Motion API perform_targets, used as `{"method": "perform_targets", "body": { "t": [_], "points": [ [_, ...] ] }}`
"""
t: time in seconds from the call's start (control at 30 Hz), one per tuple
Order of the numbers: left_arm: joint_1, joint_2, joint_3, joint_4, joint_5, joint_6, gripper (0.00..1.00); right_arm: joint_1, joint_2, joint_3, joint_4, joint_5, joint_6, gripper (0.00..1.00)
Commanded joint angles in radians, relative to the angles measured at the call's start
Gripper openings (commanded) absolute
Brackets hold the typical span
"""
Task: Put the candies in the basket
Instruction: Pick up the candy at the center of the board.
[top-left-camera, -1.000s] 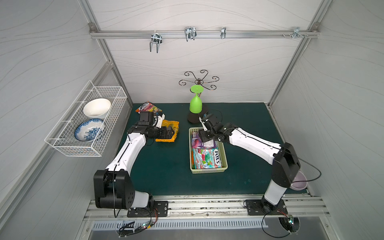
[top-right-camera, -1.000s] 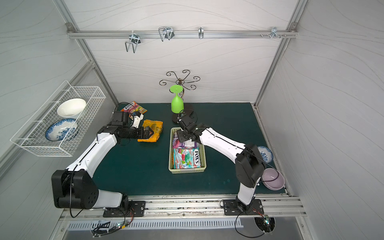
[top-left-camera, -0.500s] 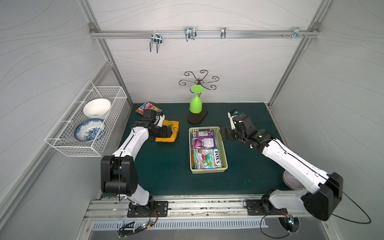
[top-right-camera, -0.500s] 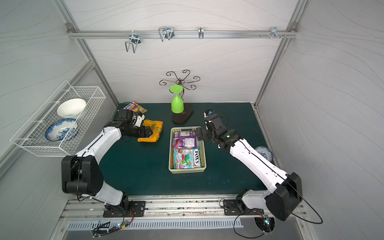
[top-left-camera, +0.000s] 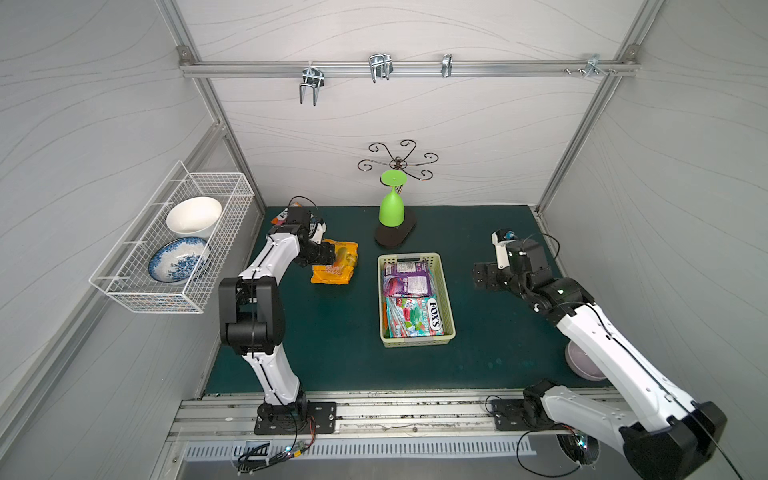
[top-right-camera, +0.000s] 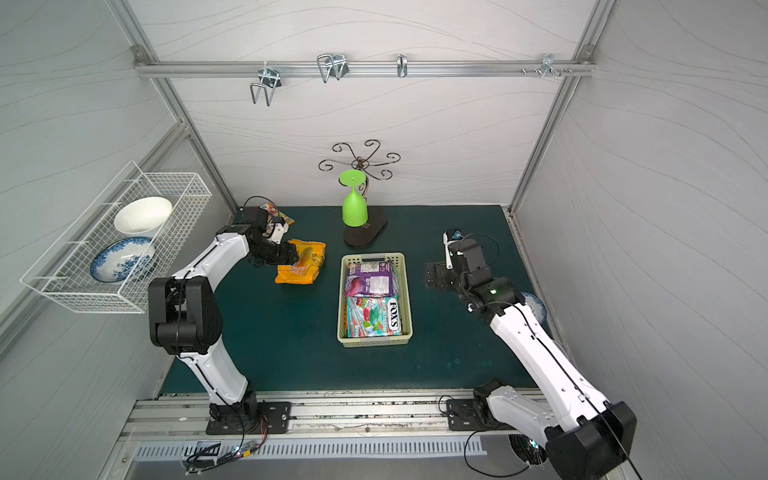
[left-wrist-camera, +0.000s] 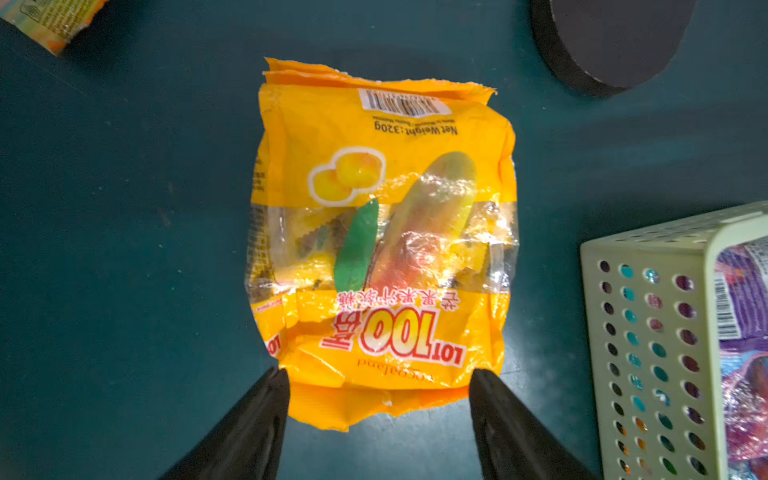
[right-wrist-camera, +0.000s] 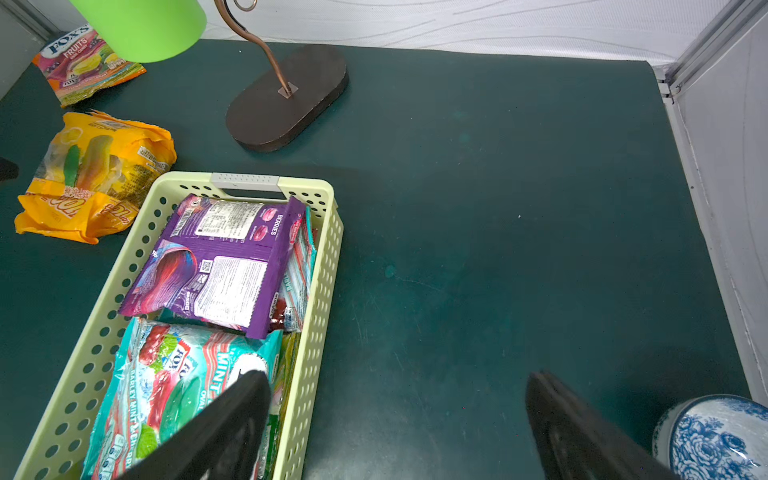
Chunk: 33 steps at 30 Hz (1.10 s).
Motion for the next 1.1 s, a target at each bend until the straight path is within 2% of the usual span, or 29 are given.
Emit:
{"method": "perform_targets", "body": {
  "t": [0.0,0.3,0.4,0.5,0.67,1.07],
  "points": [
    [0.024,0.057,0.079,0.006,0.013,0.056,0.72,-0.037,-0.043,-0.012,-0.025,-0.037,-0.008,0.99],
    [0.041,0.246,0.242,-0.024,0.06,0.142,0.67,-0.061,-0.111,-0.028,-0.064,-0.056,-0.015,0.99],
    [0.043,0.289,0.289,-0.035,0.064,0.152,0.6,-0.061,-0.141,-0.045,-0.072,-0.044,-0.027,0.99],
    [0.043,0.3,0.298,-0.029,0.073,0.164,0.41,-0.063,-0.165,-0.064,-0.067,-0.035,-0.04,0.99],
    [0.042,0.265,0.271,-0.006,0.063,0.194,0.02,-0.063,-0.171,-0.073,-0.068,-0.025,-0.043,0.99],
    [0.037,0.121,0.26,-0.026,0.016,0.303,0.0,-0.063,-0.18,-0.082,-0.063,-0.022,-0.056,0.99]
  ]
}}
